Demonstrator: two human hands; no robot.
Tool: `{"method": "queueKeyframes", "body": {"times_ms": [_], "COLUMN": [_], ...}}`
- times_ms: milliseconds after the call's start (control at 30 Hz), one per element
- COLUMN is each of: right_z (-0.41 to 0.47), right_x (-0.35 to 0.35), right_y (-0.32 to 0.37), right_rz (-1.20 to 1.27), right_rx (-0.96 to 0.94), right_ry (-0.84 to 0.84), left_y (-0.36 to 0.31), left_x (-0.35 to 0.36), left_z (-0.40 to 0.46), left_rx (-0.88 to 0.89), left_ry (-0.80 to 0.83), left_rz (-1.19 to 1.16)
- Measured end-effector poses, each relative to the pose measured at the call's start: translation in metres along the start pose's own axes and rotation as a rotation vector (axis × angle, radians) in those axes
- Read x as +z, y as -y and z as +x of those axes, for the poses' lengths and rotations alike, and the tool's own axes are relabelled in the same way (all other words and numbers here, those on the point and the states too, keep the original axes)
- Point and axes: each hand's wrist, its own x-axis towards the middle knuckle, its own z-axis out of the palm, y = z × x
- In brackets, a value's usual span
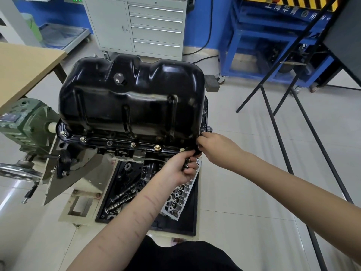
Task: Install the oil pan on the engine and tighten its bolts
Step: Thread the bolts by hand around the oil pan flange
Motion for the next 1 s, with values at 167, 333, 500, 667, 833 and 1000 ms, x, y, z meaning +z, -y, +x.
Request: {"method": "queueKeyframes", "body": {"times_ms": [167, 333, 500, 667, 833, 1000], "right_z": [-0.004, -0.009, -0.003, -0.003, -0.005, -0.007], "right_x": [-0.003, -0.013, 0.001, 0.0, -0.003, -0.005], "right_y": [0.004, 0.013, 0.008, 0.007, 0.005, 0.004], "right_rz": [-0.121, -0.273, -0.157, -0.047, 0.177, 0.301], "right_rx": [-0.02, -0.02, 0.018, 0.022, 0.062, 0.091], "right_ry": [-0.103, -0.17, -0.029, -0.03, -0.045, -0.076], "left_y": [0.0, 0.0, -0.001, -0.001, -0.001, -0.001], "left_x": [0.0, 0.0, 0.0, 0.0, 0.0, 0.0], "left_z": [0.0, 0.001, 0.001, 0.001, 0.0, 0.0], "left_rx": [-0.001, -0.002, -0.008, -0.008, -0.003, 0.004], "left_ry": [0.0, 0.0, 0.001, 0.009, 0.014, 0.015], "left_rz": [0.003, 0.001, 0.0, -0.008, -0.007, -0.007]}}
